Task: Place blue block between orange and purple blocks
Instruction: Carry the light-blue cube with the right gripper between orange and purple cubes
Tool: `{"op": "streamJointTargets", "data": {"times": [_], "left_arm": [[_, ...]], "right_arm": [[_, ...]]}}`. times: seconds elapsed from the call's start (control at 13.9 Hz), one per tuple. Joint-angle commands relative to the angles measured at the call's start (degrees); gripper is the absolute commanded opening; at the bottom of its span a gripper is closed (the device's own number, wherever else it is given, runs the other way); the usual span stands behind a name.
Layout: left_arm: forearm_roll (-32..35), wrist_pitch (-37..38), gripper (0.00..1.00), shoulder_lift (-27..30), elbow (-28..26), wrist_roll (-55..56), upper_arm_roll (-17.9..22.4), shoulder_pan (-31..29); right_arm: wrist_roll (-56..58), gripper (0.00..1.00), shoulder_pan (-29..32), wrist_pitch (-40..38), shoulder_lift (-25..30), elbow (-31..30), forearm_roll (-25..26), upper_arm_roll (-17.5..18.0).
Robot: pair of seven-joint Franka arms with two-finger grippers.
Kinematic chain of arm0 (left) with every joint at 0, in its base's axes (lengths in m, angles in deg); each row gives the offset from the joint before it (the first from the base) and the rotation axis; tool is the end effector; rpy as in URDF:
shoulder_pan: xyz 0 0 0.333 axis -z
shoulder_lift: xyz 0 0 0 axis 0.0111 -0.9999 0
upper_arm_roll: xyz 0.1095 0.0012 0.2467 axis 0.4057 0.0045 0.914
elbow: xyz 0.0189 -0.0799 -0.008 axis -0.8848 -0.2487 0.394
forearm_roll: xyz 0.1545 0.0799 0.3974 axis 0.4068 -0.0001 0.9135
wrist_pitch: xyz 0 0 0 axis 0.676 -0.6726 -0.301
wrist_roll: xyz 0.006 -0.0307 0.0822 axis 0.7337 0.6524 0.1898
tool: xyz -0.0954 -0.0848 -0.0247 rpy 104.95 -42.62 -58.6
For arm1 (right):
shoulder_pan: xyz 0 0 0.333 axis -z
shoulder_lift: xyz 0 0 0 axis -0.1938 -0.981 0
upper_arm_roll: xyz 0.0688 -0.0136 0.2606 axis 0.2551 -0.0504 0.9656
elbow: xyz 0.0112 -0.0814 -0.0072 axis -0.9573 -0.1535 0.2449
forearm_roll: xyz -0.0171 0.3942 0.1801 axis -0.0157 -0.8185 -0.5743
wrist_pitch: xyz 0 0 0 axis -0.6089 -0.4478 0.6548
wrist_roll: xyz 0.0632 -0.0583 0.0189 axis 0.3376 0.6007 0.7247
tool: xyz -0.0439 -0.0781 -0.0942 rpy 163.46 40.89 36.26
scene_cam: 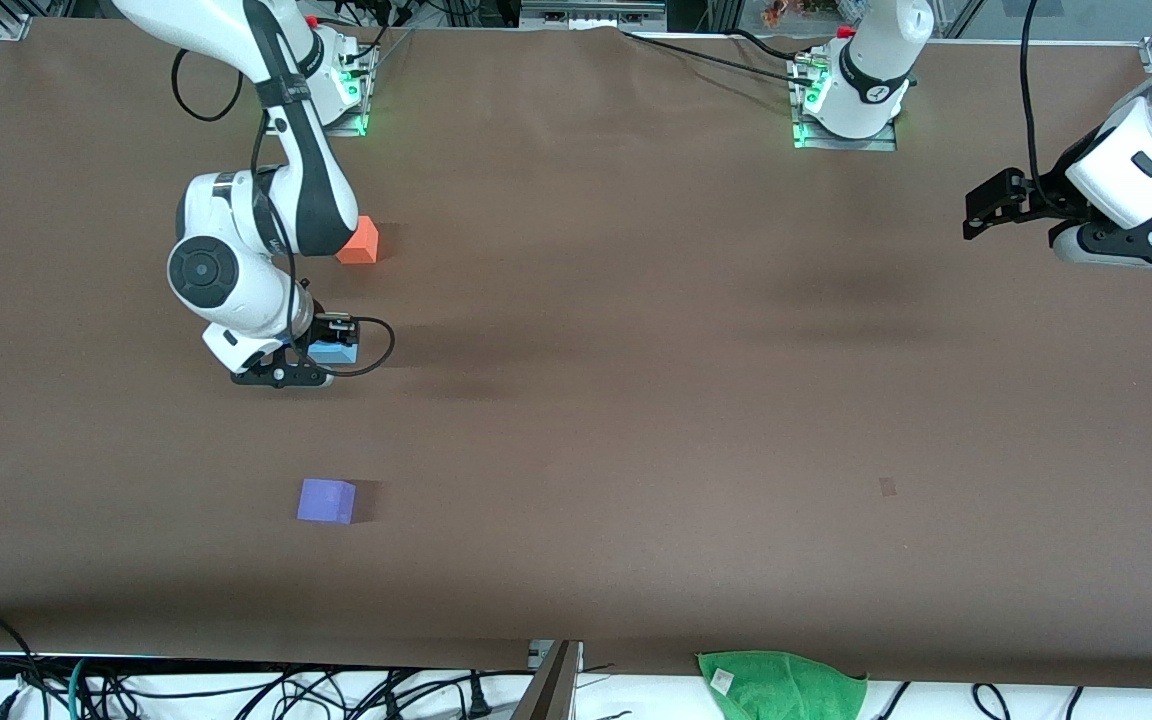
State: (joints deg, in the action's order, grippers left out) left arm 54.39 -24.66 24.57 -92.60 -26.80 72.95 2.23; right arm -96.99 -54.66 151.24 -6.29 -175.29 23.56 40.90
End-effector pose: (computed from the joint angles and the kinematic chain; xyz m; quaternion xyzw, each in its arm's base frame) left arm 0.5802 -0.0546 0.5316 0.9982 -0.0271 -0.0510 0.0167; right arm 0.5756 0.1441 0.1779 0.9979 -0.0001 -0.0601 0.0223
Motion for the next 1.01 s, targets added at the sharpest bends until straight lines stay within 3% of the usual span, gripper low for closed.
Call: {"op": "streamJointTargets", "data": {"times": [0.0,0.58,0.79,0.94], "left_arm": [[-0.26,1.87,1.0,-0.72,2.35,-0.24,-0.2,-0.19],[-0.18,2.31,1.0,-0.72,2.44,1.07,-0.2,-0.19],[-0.18,2.31,1.0,-0.72,2.44,1.25,-0.2,-0.1],[-0.18,2.31,1.0,-0.72,2.44,1.16,-0.2,-0.1]], "right_arm": [[0.81,0.38,-0.2,5.6,1.42,-4.58,-1.39,-0.16],[1.86,0.38,1.38,14.05,-4.48,-4.94,-2.79,0.28],[8.78,0.38,1.47,14.14,-6.05,-4.85,-10.15,0.37],[12.75,0.38,1.47,13.79,-6.68,-4.85,-12.46,0.46]]}}
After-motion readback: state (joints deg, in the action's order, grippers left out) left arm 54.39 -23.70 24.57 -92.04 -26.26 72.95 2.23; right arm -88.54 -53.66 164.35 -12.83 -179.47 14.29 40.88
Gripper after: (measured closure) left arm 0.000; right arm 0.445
